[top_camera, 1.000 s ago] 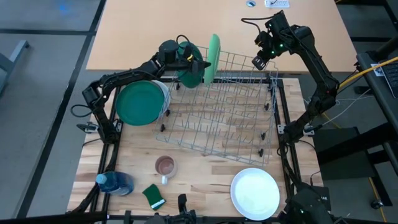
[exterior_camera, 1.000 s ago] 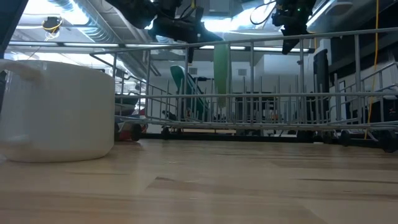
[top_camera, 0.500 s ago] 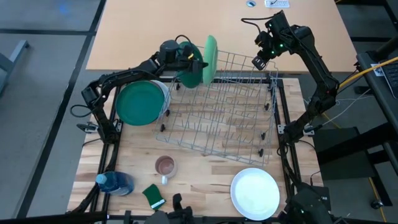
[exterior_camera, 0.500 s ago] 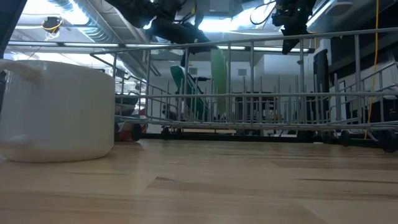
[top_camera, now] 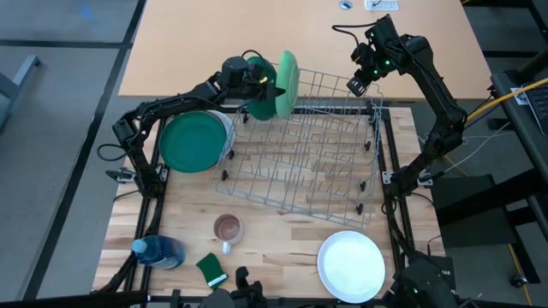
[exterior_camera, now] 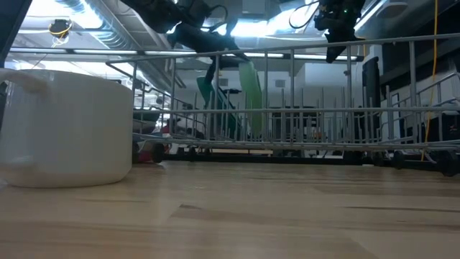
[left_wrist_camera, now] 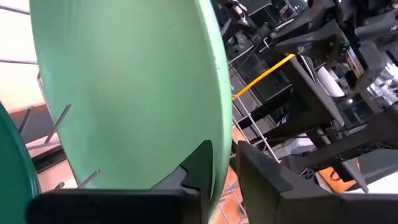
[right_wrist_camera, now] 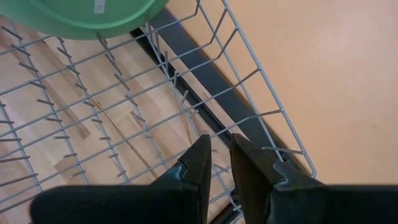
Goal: Sort dishes
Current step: Put the light green plate into the dishwasher rack
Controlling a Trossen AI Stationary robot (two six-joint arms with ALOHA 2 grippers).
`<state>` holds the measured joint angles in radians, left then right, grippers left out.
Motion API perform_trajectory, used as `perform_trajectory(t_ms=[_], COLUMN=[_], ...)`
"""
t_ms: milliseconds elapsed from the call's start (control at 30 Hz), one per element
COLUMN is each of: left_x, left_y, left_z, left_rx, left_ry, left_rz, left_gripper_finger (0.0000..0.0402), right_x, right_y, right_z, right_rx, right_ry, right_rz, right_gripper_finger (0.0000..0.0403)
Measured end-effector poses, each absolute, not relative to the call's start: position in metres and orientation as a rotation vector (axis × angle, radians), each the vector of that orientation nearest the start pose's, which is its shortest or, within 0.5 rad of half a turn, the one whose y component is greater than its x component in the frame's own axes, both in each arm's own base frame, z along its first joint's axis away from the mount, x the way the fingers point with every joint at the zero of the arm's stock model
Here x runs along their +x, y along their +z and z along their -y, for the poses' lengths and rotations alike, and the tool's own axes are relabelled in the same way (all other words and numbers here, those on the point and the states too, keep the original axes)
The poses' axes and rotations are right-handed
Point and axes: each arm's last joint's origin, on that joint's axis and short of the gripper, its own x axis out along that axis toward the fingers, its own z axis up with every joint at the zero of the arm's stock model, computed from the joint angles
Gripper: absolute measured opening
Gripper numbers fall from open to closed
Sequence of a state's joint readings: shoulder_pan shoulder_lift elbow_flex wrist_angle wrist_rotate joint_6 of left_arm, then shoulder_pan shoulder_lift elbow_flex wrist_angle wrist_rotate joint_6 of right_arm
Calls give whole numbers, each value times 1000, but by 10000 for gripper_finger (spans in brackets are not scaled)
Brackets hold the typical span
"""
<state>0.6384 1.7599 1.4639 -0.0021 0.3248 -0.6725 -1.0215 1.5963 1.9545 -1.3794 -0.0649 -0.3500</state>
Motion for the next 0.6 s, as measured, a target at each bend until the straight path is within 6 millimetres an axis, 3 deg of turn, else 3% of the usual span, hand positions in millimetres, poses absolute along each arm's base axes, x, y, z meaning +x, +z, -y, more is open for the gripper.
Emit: perform_trajectory(t_ms=[300, 600], left_x=[335, 331], left_y=[321, 321], left_z=[-241, -246], left_rx=[-697, -603], left_ry=[384, 389], left_rz=[-166, -180], left_gripper_finger=[126, 131], right_x=[150, 150], right_y=[427, 427], right_z=[242, 242], right_rx=[248, 248], right_ry=[-688, -688], right_rz=[-1036, -1036], right_gripper_finger=[65, 65])
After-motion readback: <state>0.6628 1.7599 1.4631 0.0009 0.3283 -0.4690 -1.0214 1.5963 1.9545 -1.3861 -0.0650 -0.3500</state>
